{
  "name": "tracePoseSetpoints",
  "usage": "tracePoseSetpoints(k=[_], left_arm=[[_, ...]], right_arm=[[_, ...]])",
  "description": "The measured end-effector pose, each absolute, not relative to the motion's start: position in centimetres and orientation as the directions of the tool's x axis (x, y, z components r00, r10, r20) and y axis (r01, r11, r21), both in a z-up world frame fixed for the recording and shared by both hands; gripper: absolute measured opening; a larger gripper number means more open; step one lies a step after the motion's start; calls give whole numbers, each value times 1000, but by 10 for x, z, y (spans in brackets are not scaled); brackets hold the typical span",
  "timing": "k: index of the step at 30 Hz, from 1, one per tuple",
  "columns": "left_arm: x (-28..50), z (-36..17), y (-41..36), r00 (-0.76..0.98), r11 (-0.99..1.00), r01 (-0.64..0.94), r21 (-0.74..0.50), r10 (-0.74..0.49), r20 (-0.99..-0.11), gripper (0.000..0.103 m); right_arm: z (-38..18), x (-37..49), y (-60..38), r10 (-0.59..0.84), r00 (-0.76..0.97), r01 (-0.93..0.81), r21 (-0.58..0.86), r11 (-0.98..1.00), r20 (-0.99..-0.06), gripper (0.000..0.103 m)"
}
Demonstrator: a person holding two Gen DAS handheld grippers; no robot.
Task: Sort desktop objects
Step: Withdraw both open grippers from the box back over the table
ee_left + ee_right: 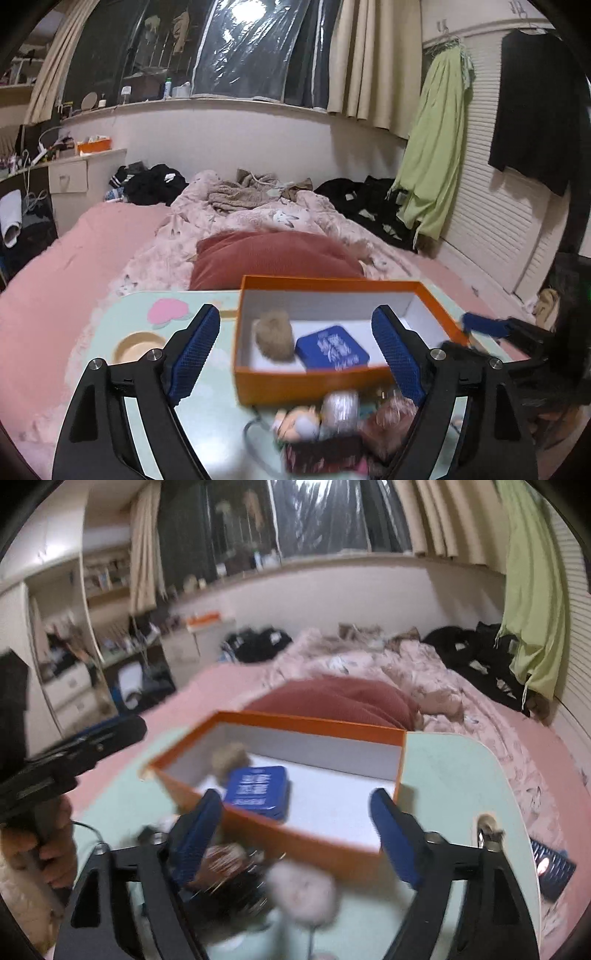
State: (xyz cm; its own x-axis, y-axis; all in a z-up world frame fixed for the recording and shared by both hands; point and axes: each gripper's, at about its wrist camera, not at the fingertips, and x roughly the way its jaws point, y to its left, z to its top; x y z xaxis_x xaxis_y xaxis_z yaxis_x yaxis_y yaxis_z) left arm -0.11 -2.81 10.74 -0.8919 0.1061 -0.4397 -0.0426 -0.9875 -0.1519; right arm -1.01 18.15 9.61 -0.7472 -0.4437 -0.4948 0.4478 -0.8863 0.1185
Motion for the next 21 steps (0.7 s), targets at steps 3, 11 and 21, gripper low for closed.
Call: tracePoseSetpoints(k=[3, 11, 21], left_arm=[[22, 96, -30, -863, -987, -50, -152, 119, -491, 85], [49, 34, -21, -730, -992, -61, -112, 121, -673, 85], [36, 18, -7, -628, -998, -44, -35, 55, -776, 103]], right_arm=[[86, 20, 188, -400, -757, 431, 66, -900, -517, 94], [35, 42, 196, -264, -703, 354, -2, -935, -660, 94], [18, 41, 191, -212, -672, 339, -40, -940, -709, 103]])
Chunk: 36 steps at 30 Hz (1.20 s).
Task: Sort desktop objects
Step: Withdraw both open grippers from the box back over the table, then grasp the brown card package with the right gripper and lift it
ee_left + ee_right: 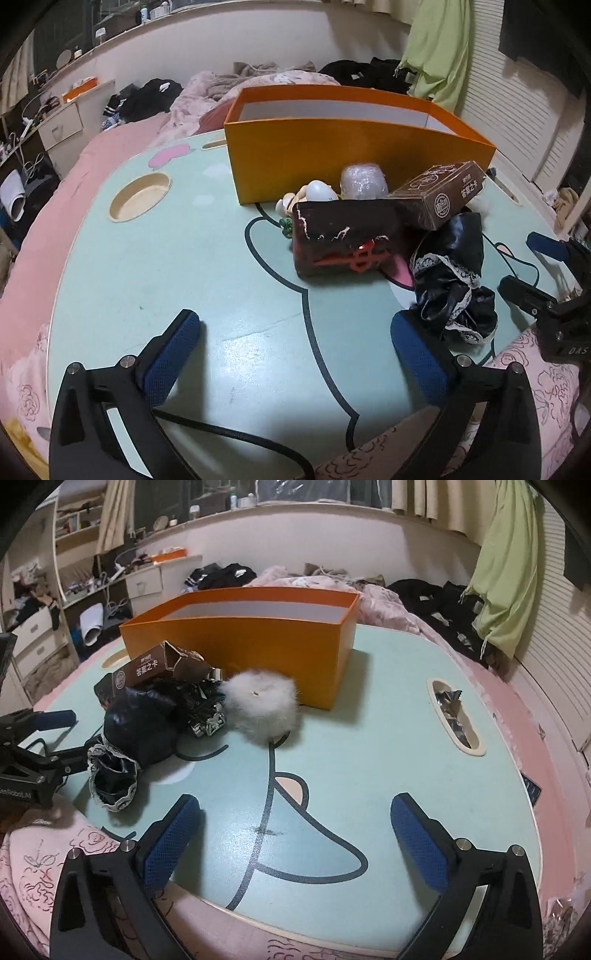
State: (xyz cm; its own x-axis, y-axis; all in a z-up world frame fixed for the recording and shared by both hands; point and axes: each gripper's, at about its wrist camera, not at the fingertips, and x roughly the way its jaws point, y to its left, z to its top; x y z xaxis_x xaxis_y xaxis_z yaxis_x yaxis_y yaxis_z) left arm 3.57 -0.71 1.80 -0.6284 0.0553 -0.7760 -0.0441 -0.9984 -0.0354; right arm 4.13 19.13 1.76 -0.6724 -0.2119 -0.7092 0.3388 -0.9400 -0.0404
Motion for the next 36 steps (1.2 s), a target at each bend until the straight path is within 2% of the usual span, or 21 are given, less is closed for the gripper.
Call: tracePoseSetpoints(k=[15, 20, 23, 25, 28, 32, 36], left_arm=[[32, 16, -6, -632, -998, -47, -37, 58, -773, 103], [34, 15, -6, -640, -998, -45, -40, 59, -766, 103], [34, 14, -6, -644, -998, -44, -40, 59, -763, 103], [35, 14, -7, -644, -998, -44, -40, 59, -763, 103], [35, 14, -7, -644, -998, -45, -40, 60, -763, 103], [35, 14, -7, -644, -998, -45, -40, 60, -763, 103], [35, 14, -7, -644, -998, -45, -40, 60, -763, 103]], right_arm=[[18, 39, 193, -216, -684, 326, -26, -945, -697, 103], [29, 40, 198, -299, -691, 358, 49, -933, -658, 99], [51, 38, 187, -420, -678, 429, 139, -892, -603, 98], [65, 36, 168, -443, -683, 474, 110, -874, -581, 98], [73, 29, 134, -390, -724, 494, -33, -869, -569, 98], [68, 16, 100, -377, -680, 544, -88, -835, -629, 98], [63, 7, 85, -322, -692, 535, -159, -830, -646, 98]])
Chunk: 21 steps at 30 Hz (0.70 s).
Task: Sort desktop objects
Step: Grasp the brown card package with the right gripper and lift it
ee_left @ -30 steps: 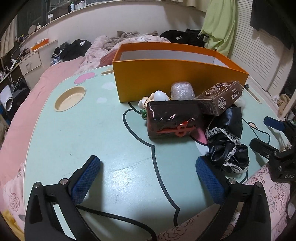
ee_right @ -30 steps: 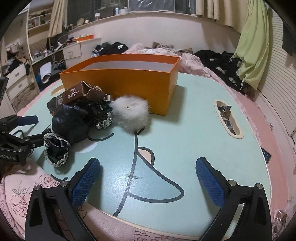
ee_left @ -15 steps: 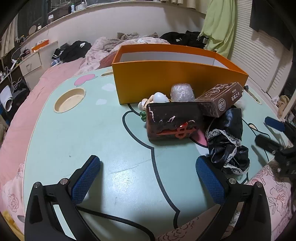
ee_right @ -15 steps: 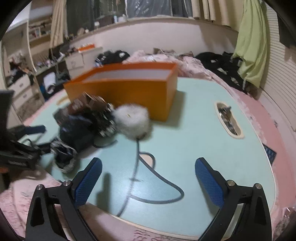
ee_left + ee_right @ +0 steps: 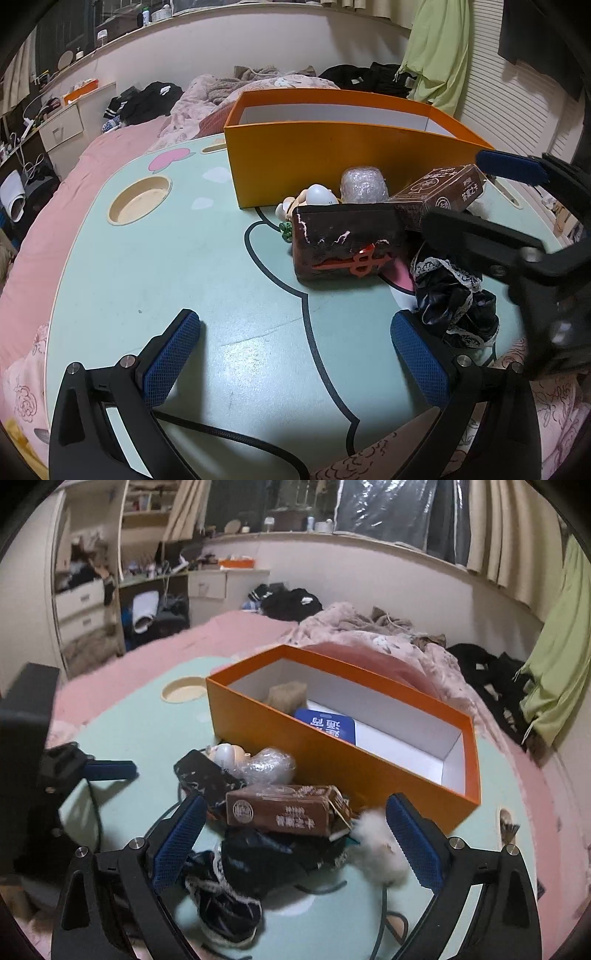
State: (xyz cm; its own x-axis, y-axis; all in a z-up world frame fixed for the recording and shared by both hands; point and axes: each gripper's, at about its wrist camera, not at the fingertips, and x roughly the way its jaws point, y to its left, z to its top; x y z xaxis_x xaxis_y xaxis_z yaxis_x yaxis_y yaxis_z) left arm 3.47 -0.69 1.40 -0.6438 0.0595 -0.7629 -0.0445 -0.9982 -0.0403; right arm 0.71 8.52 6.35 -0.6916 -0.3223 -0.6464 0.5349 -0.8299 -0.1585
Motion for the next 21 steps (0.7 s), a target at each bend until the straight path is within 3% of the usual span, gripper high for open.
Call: tracePoseSetpoints(k=[1, 2, 3, 6, 14, 21], left_arm=[[35, 14, -7, -644, -998, -45, -40, 60, -763, 103], [35, 14, -7, -644, -998, -45, -40, 60, -763, 103], [35, 14, -7, -644, -998, -45, -40, 60, -763, 103], [35, 14, -7, -644, -998, -45, -40, 60, -763, 103], [35, 14, -7, -644, -998, -45, -41, 60, -763, 103], [35, 14, -7, -644, -998, -43, -41, 59, -762, 103]], right_arm=[[62, 5, 85, -318, -687, 534, -158, -830, -654, 97], [59, 4, 86, -321, -678, 537, -149, -830, -661, 85], [58, 2, 87, -331, -661, 544, -125, -830, -673, 60], [57, 0, 97, -368, -648, 537, -57, -842, -667, 59], [73, 27, 139, -449, -721, 505, 43, -862, -528, 58], [60, 45, 184, -374, -745, 429, 33, -903, -553, 58]])
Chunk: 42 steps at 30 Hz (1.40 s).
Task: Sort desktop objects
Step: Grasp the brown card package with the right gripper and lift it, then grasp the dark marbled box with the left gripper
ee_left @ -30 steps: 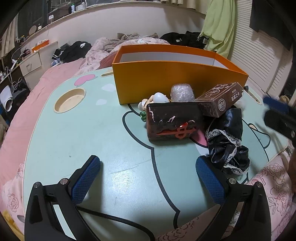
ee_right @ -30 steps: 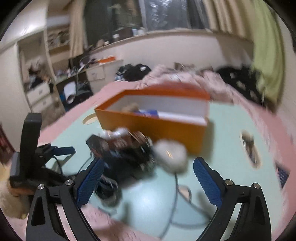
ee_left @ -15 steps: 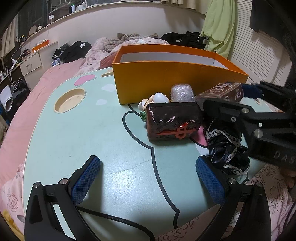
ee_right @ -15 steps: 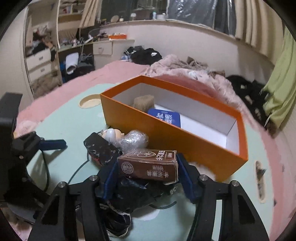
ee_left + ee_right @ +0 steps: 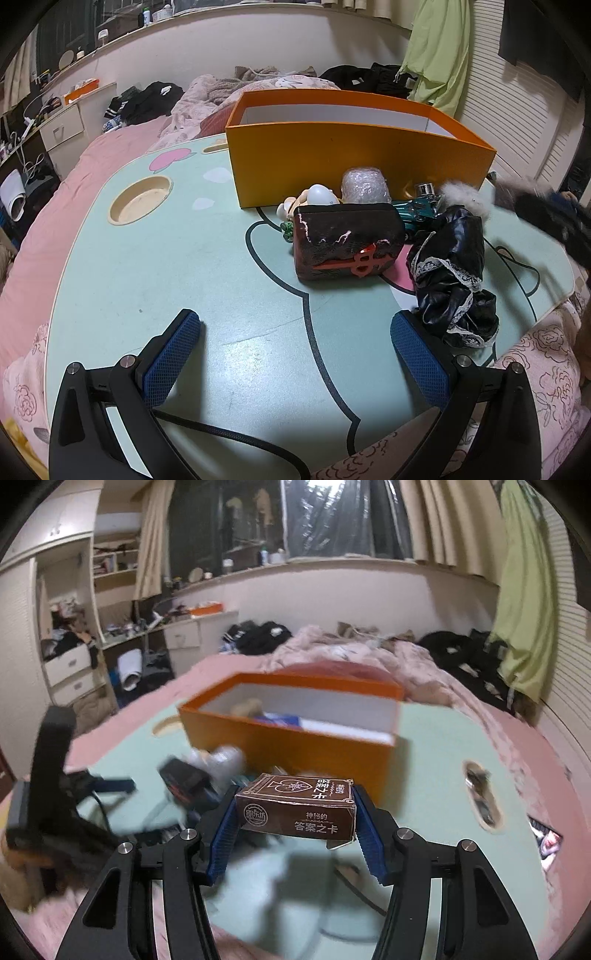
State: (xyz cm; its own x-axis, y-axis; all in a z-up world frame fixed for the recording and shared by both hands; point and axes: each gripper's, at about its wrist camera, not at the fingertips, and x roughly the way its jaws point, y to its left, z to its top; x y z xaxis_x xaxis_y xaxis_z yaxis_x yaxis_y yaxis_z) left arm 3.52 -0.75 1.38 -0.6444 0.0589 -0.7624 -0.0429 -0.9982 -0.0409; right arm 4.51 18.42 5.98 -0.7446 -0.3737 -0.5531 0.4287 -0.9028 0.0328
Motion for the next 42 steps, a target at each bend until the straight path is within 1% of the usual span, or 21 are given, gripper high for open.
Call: tracePoseSetpoints(k=[3, 6, 10, 22, 28, 30, 35, 39, 41, 42], left_arm=[[35, 14, -7, -644, -998, -42, -41, 58, -762, 103], [35, 14, -8, -644, -998, -42, -41, 59, -763, 103], [36, 14, -7, -645, -998, -42, -40, 58, -762, 103], [38, 15, -9, -646, -999, -18, -38, 41, -762, 103], [40, 19, -15, -666, -998, -17, -68, 62, -743, 103], [42, 23, -16, -680, -997, -23, -76, 71, -730, 101], [41, 29, -15, -695, -995, -41, -96, 98, -713, 89], [38, 34, -12, -703, -993, -59, -100, 113, -703, 85], [37, 36, -11, -707, -993, -67, -101, 119, -697, 80], [37, 37, -10, -707, -992, -71, -103, 123, -696, 79]], right_arm=[[46, 53, 198, -344, -728, 412, 23, -911, -593, 58], [22, 51, 201, -296, -692, 389, 5, -921, -658, 59], [24, 57, 198, -273, -706, 388, -35, -921, -653, 58], [26, 60, 197, -277, -705, 389, -29, -921, -653, 59], [25, 59, 198, -277, -705, 389, -29, -921, -653, 59], [25, 58, 197, -277, -705, 389, -29, -921, -653, 59], [25, 59, 198, -277, -705, 389, -29, -921, -653, 59], [25, 58, 197, -278, -705, 389, -28, -921, -653, 59], [26, 59, 198, -278, -705, 389, -29, -921, -653, 59], [25, 58, 198, -277, -705, 389, -29, -921, -653, 59]])
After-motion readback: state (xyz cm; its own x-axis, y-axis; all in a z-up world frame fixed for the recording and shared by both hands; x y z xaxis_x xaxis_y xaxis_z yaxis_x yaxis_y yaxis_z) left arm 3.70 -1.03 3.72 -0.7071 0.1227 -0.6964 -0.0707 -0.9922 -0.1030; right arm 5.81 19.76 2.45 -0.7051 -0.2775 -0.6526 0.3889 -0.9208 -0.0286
